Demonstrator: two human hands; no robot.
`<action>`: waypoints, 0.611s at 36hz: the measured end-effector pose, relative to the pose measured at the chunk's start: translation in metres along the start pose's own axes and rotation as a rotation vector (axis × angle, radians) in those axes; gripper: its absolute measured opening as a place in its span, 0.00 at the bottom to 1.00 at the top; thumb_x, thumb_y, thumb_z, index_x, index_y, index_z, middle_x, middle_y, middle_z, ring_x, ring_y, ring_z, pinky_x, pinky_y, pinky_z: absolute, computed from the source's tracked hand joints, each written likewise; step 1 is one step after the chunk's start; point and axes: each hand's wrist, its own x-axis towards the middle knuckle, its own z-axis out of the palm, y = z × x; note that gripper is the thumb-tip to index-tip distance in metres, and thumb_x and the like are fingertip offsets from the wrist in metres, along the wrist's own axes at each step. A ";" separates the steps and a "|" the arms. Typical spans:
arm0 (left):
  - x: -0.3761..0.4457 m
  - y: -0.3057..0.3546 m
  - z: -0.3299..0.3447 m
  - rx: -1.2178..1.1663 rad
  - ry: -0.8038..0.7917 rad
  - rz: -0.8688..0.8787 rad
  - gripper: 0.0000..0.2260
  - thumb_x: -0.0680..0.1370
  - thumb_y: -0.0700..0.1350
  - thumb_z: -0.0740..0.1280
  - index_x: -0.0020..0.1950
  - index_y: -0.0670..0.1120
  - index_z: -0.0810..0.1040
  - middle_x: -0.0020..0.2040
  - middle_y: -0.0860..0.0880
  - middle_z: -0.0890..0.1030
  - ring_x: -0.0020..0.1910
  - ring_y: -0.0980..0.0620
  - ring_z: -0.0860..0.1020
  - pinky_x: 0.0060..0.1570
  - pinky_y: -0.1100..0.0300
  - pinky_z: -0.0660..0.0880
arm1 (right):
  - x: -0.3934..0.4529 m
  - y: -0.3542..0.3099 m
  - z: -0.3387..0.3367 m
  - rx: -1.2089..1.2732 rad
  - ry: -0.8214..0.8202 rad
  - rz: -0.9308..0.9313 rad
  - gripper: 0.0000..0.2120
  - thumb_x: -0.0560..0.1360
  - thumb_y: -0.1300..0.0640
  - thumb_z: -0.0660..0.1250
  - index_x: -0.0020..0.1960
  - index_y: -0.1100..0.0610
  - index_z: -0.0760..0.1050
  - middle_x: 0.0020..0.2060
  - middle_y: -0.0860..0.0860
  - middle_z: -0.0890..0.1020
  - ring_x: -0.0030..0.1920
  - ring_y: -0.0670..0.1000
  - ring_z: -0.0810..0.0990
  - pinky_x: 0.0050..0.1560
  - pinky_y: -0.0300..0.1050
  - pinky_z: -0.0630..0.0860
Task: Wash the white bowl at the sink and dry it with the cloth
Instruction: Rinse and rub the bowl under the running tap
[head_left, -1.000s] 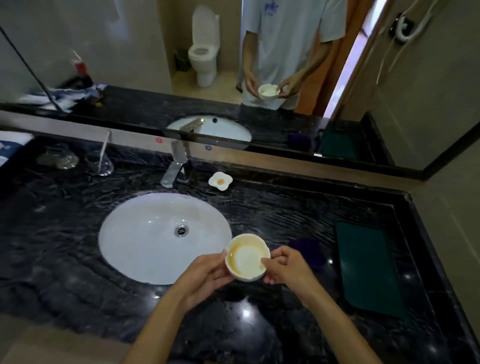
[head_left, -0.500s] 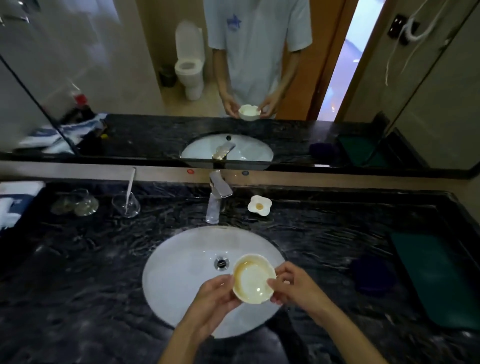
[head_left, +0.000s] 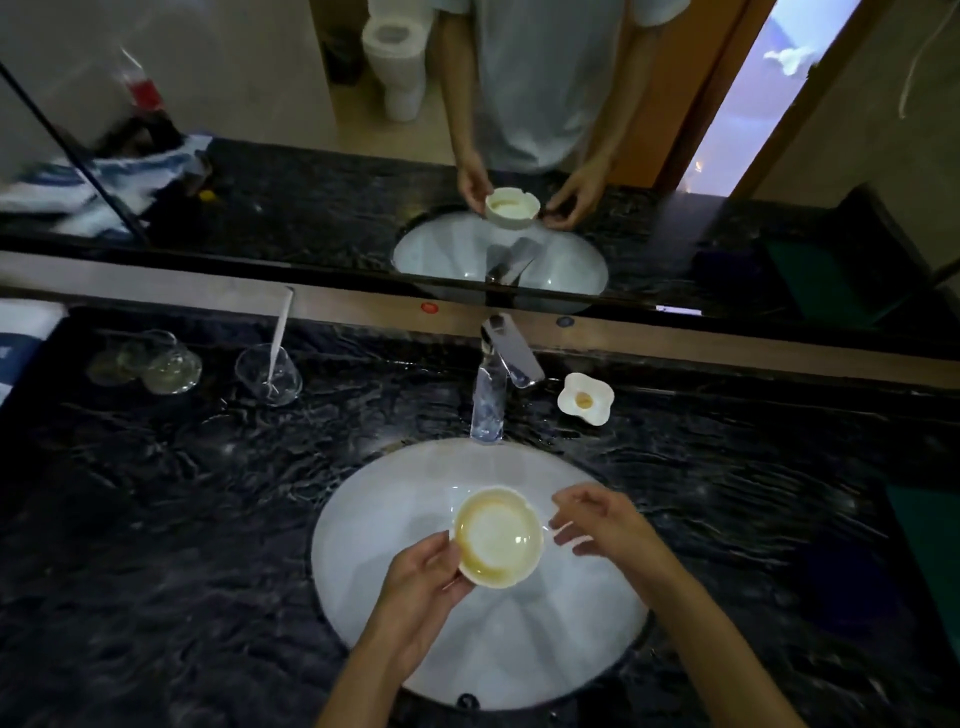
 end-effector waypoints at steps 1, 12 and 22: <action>0.005 -0.001 -0.003 -0.010 0.000 0.005 0.16 0.76 0.39 0.68 0.61 0.32 0.79 0.57 0.37 0.84 0.57 0.41 0.84 0.51 0.52 0.83 | 0.008 -0.005 -0.001 0.002 0.024 -0.031 0.10 0.79 0.52 0.67 0.52 0.58 0.81 0.43 0.57 0.87 0.40 0.51 0.84 0.44 0.46 0.77; 0.058 -0.009 -0.018 -0.060 0.042 0.050 0.12 0.82 0.37 0.62 0.62 0.33 0.78 0.59 0.39 0.85 0.60 0.44 0.83 0.58 0.54 0.81 | 0.092 -0.053 0.020 0.260 0.006 -0.285 0.16 0.82 0.47 0.60 0.53 0.57 0.81 0.45 0.55 0.86 0.40 0.51 0.80 0.41 0.44 0.73; 0.095 -0.007 -0.019 -0.118 0.040 0.078 0.12 0.83 0.38 0.61 0.60 0.32 0.79 0.57 0.38 0.85 0.59 0.44 0.83 0.60 0.52 0.79 | 0.110 -0.050 0.033 0.360 0.074 -0.477 0.12 0.75 0.49 0.63 0.41 0.54 0.82 0.31 0.51 0.80 0.34 0.48 0.77 0.42 0.42 0.76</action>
